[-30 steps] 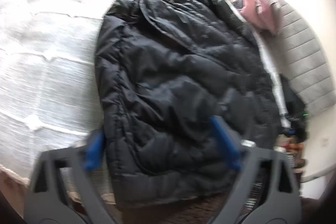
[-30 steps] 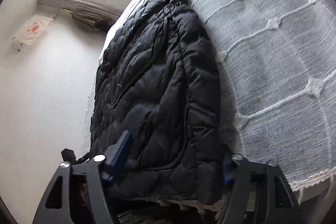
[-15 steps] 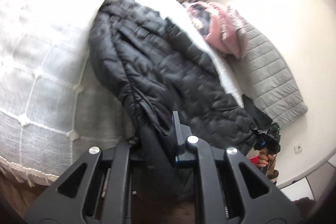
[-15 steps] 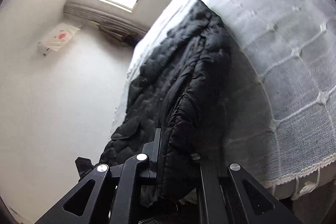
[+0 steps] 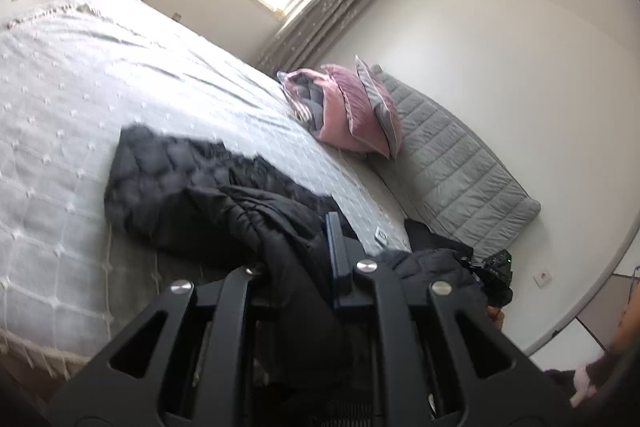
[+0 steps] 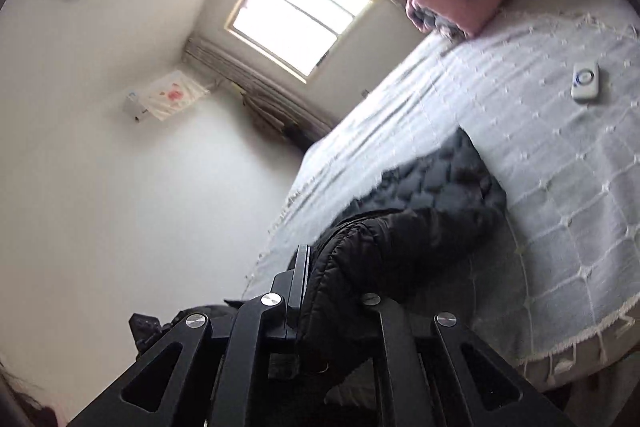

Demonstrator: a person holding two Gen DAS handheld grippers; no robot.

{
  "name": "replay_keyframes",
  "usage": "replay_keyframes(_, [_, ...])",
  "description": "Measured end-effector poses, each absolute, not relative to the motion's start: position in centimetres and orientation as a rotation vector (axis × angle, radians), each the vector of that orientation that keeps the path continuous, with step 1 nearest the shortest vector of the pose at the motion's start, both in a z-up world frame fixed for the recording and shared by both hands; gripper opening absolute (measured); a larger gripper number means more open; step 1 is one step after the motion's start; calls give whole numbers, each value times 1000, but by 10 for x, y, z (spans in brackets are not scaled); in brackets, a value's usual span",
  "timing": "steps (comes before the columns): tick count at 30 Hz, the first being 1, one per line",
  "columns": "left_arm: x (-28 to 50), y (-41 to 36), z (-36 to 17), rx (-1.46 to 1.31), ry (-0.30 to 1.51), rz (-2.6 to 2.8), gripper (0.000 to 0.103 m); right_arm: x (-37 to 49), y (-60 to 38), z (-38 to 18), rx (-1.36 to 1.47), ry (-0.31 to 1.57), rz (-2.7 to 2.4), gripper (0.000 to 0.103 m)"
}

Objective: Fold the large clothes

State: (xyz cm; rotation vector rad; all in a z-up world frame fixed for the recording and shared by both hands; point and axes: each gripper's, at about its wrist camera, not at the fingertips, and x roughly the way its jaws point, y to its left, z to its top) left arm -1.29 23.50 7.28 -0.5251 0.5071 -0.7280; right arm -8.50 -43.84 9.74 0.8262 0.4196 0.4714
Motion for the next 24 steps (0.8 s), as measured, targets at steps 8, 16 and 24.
replay_keyframes(8, [74, 217, 80, -562, 535, -562, 15, 21, -446, 97, 839, 452, 345, 9])
replay_keyframes(16, [175, 185, 31, -547, 618, -352, 16, 127, -454, 49, 876, 612, 161, 9])
replay_keyframes(24, [234, 162, -44, -503, 731, -218, 20, 186, -443, -18, 743, 793, 37, 11])
